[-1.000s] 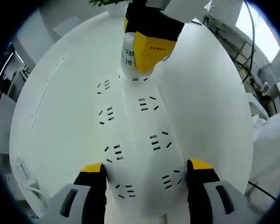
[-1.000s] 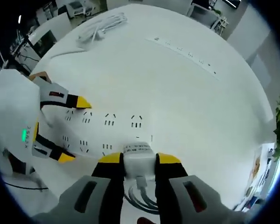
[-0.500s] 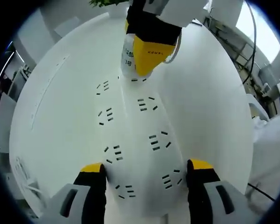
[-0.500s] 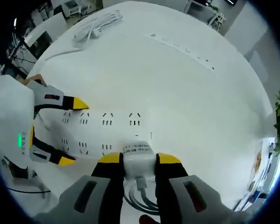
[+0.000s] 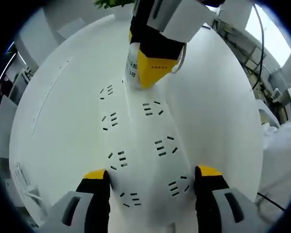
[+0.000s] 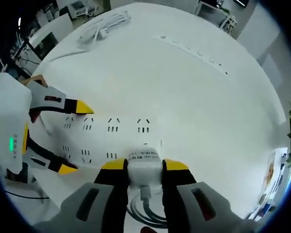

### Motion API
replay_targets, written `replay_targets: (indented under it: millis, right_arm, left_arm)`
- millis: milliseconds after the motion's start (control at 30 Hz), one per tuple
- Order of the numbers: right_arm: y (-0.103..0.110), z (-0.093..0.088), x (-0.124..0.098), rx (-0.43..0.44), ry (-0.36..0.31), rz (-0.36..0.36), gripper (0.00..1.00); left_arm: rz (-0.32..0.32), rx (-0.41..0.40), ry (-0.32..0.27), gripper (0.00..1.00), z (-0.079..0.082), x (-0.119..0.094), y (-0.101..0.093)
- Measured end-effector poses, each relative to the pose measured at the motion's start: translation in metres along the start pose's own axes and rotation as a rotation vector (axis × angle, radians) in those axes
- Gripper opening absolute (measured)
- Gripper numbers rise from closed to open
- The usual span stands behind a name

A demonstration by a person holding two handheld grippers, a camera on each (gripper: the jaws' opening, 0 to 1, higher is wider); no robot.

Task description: Straighten the power strip on the desk, plug the charger into it

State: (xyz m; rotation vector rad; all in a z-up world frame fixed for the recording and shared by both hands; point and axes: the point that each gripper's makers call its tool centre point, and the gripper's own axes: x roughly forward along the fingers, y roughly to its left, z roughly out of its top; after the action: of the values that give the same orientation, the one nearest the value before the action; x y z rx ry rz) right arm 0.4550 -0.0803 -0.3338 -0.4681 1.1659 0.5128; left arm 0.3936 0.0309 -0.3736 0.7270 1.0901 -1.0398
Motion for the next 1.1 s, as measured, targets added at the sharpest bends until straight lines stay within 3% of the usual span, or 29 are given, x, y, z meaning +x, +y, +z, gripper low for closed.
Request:
replay_targets:
  millis: [33,67,200,233,300,433,567,733,833,900,1100]
  right_arm:
    - [0.005,-0.004,-0.001,0.003,-0.001,0.006,0.23]
    - [0.003,-0.002,0.003,0.018,0.063,0.072,0.23]
    - [0.003,0.009,0.008,0.018,0.037,0.056,0.24]
    - [0.0,0.006,0.008,0.016,0.071,0.034,0.24]
    - [-0.003,0.01,0.012,0.002,0.07,0.042,0.24]
    - [0.003,0.004,0.005,0.01,0.013,0.04,0.25]
    - [0.0,0.009,0.008,-0.001,-0.032,0.039,0.27]
    - [0.003,0.011,0.009,0.001,-0.119,0.116,0.29]
    - [0.009,0.012,0.008,-0.06,-0.151,0.167,0.32]
    - [0.01,0.012,0.005,-0.074,-0.171,0.161,0.35]
    - [0.011,0.023,-0.007,-0.327,-0.264,0.128,0.4]
  left_arm:
    - [0.0,0.0,0.0,0.71,0.0,0.0,-0.001]
    - [0.001,-0.001,0.001,0.71,0.0,0.0,-0.002]
    - [0.001,0.003,0.0,0.71,0.002,0.001,0.001]
    - [0.002,0.002,0.0,0.71,0.002,0.001,0.001]
    - [0.001,0.002,-0.001,0.71,0.001,0.001,0.0]
    - [0.001,0.0,0.005,0.71,0.002,0.002,0.001]
    - [0.002,-0.006,0.003,0.72,0.002,0.001,0.001]
    - [0.001,-0.018,-0.024,0.72,0.002,0.002,0.002]
    - [0.002,-0.021,-0.031,0.72,0.002,0.001,0.002]
    - [0.003,-0.022,-0.032,0.72,0.003,0.002,0.002]
    - [0.005,-0.025,-0.025,0.73,0.003,0.002,0.002]
